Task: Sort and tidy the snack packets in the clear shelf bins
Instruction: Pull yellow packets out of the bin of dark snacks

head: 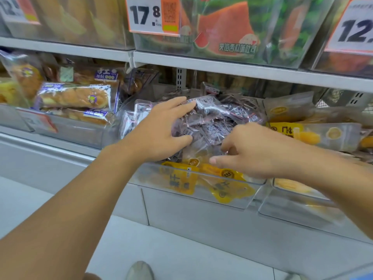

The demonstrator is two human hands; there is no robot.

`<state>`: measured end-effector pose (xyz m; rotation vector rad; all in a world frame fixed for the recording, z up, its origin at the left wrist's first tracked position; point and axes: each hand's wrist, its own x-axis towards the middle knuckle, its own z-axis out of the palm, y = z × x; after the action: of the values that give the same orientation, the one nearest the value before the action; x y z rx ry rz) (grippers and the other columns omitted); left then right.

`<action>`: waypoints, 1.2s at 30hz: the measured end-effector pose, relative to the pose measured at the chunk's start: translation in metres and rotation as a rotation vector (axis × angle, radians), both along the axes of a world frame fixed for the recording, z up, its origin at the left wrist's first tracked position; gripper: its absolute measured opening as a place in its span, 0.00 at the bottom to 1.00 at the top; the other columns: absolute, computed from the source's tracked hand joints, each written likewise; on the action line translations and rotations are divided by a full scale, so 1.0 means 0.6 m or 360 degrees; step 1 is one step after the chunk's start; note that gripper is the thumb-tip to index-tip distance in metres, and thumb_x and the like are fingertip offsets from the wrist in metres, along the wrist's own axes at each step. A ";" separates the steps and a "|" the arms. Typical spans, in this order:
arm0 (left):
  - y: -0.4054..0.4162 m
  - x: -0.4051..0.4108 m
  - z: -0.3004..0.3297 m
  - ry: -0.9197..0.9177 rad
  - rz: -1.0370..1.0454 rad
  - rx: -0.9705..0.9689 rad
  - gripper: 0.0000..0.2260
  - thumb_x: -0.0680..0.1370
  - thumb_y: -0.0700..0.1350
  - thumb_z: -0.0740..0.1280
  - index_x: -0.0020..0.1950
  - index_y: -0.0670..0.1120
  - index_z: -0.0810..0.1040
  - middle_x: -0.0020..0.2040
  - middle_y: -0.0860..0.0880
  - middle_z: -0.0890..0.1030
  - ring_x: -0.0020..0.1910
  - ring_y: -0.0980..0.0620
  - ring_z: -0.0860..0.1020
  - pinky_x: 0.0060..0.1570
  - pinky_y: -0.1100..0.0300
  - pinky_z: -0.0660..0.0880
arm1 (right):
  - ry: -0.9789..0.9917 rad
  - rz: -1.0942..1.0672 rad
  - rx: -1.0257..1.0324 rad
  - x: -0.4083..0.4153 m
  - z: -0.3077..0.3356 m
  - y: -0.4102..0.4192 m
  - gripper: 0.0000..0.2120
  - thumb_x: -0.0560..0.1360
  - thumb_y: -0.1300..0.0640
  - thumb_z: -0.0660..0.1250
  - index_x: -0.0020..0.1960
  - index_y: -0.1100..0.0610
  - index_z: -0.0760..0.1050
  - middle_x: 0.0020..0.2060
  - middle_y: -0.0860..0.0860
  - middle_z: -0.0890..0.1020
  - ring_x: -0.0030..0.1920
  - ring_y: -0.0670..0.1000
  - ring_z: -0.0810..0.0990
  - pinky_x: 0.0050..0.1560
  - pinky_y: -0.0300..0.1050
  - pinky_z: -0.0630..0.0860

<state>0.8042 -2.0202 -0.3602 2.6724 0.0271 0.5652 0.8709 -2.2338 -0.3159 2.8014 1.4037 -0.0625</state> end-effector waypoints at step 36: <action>0.020 -0.002 -0.038 0.0216 0.0373 0.0082 0.51 0.67 0.59 0.76 0.77 0.71 0.42 0.81 0.57 0.52 0.81 0.44 0.46 0.73 0.28 0.48 | 0.1059 -0.0373 0.0897 -0.004 -0.085 0.076 0.42 0.63 0.59 0.84 0.66 0.42 0.61 0.53 0.50 0.75 0.47 0.57 0.84 0.52 0.54 0.82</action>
<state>0.8027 -2.0082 -0.3832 2.7727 0.3734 0.4587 0.8688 -2.1884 -0.3670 3.6242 1.3159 -0.7847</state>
